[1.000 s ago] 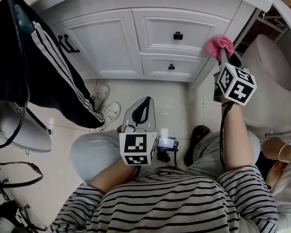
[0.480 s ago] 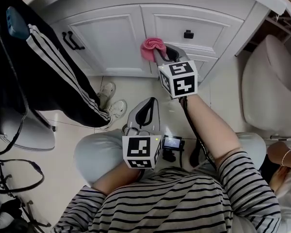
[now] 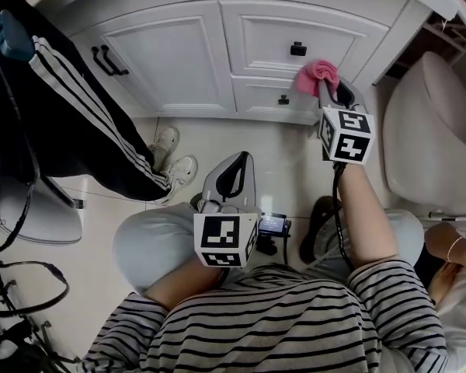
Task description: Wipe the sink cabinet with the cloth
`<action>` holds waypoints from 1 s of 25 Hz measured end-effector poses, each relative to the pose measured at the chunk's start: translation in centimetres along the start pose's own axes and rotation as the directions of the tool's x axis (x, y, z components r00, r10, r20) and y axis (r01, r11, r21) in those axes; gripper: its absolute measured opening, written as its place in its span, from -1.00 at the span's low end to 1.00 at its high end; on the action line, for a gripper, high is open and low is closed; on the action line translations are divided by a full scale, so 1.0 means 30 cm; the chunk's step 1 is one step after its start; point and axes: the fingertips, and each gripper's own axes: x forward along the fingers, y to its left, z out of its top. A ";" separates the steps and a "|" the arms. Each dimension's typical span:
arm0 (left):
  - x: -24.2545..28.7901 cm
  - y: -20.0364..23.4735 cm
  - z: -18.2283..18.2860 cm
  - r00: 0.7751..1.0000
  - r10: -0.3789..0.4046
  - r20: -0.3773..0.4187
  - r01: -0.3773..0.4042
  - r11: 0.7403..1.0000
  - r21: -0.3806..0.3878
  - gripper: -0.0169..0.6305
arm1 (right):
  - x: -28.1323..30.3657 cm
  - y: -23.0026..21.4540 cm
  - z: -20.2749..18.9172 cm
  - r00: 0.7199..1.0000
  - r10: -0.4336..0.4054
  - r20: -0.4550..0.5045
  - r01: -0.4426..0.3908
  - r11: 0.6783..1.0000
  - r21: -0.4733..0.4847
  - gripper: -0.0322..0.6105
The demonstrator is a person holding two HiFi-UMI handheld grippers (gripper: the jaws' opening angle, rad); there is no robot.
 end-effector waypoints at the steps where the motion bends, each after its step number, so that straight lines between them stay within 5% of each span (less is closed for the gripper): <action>1: 0.001 -0.004 -0.002 1.000 -0.002 -0.002 0.002 1.000 0.001 -0.96 | -0.023 -0.068 -0.013 0.999 -0.045 -0.005 0.045 0.999 0.011 -0.64; 5: 0.002 -0.017 -0.008 1.000 -0.002 -0.006 0.003 1.000 0.005 -0.96 | -0.101 -0.254 -0.070 0.978 -0.202 -0.052 0.206 0.976 0.069 -0.64; 7: -0.003 -0.018 -0.006 1.000 -0.002 -0.004 0.002 1.000 0.002 -0.96 | -0.126 -0.252 -0.091 0.974 -0.217 -0.060 0.223 0.965 0.136 -0.65; 9: -0.008 -0.018 0.000 1.000 -0.006 0.004 0.006 1.000 -0.005 -0.96 | -0.117 -0.149 -0.096 0.989 -0.139 -0.040 0.144 0.975 0.170 -0.65; 12: -0.016 -0.014 0.002 1.000 -0.010 0.011 0.010 1.000 -0.012 -0.96 | -0.040 0.140 -0.097 0.996 0.083 -0.013 -0.081 0.989 0.120 -0.65; 17: -0.010 0.007 -0.008 1.000 0.000 0.007 0.001 1.000 -0.025 -0.96 | 0.124 0.554 -0.101 0.941 0.338 -0.026 -0.339 0.940 -0.040 -0.65; 20: -0.006 0.027 -0.010 1.000 0.014 0.005 -0.014 0.999 -0.030 -0.96 | 0.197 0.643 -0.134 0.928 0.365 -0.066 -0.371 0.919 -0.134 -0.65; 25: 0.001 0.031 -0.023 1.000 0.010 -0.006 -0.010 0.999 -0.040 -0.96 | 0.202 0.493 -0.191 0.955 0.277 -0.103 -0.290 0.945 -0.149 -0.64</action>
